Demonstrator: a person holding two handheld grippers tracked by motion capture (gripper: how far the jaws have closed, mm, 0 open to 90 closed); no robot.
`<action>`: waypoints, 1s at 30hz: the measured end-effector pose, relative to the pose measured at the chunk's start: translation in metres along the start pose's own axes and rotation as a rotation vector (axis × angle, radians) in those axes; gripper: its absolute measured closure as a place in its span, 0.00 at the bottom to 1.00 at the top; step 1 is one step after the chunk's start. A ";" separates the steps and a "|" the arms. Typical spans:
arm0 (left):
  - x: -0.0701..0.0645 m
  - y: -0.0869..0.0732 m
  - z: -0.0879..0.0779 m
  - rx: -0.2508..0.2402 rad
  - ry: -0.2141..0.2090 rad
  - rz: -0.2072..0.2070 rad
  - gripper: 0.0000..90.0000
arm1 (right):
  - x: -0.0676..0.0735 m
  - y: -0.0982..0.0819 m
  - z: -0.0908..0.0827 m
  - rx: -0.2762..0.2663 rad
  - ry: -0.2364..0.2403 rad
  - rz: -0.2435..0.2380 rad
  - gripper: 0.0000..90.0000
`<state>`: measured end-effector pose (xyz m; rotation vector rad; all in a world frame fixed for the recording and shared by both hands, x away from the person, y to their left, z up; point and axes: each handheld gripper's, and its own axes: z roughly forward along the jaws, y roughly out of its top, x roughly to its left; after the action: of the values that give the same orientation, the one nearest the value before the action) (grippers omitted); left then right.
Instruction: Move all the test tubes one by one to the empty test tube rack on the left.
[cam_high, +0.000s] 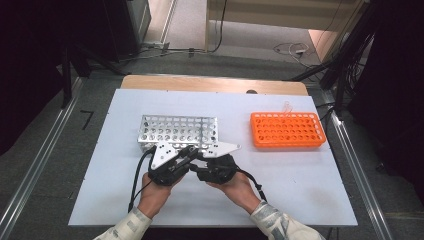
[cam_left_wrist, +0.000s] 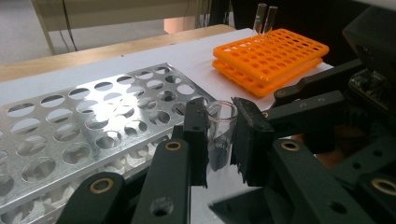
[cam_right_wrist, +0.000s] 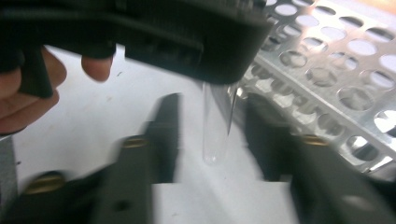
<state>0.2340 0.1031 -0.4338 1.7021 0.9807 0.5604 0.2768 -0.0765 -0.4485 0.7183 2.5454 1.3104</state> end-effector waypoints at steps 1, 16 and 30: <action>0.001 0.001 0.000 0.000 0.000 -0.003 0.84 | -0.001 0.000 0.000 0.003 0.001 -0.004 0.49; 0.018 0.014 -0.008 -0.021 0.020 -0.071 0.84 | -0.025 -0.008 -0.030 -0.012 -0.038 0.034 0.28; 0.035 0.024 -0.010 -0.027 0.062 -0.091 0.84 | -0.048 -0.018 -0.048 -0.017 -0.093 0.078 0.27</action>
<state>0.2535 0.1346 -0.4110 1.6161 1.0851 0.5671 0.2943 -0.1441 -0.4372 0.8618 2.4533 1.2882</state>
